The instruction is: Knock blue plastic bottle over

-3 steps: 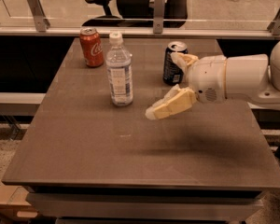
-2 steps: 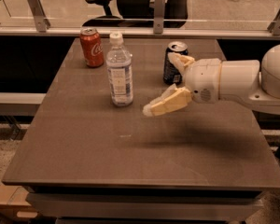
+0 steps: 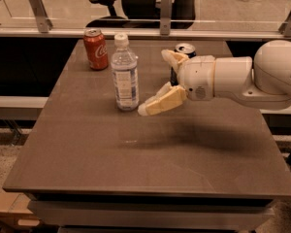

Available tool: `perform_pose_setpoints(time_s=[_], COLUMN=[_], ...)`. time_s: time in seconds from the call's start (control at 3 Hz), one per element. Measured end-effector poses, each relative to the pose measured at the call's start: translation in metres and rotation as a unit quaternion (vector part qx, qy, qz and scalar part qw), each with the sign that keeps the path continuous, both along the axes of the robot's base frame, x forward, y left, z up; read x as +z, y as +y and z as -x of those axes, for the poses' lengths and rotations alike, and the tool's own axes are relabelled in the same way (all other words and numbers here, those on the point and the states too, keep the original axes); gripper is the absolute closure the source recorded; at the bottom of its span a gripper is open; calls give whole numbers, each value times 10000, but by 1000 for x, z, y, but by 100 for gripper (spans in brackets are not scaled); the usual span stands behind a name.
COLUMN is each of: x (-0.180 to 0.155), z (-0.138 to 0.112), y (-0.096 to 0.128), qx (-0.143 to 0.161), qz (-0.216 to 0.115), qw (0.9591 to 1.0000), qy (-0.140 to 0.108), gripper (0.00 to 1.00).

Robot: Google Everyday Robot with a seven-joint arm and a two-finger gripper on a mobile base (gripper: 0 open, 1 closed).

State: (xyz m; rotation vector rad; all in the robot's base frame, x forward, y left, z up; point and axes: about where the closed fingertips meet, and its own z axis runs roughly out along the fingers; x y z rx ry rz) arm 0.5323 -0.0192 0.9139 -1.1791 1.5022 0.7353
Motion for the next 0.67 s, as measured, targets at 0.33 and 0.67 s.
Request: perform_pose_setpoints(time_s=[0.33,0.67], x=[-6,-15], z=[-6,-12], y=[19,35], qx=[218,394], qz=[32,40], qw=[9997,9991], qy=[63,175], gripper=[0,0])
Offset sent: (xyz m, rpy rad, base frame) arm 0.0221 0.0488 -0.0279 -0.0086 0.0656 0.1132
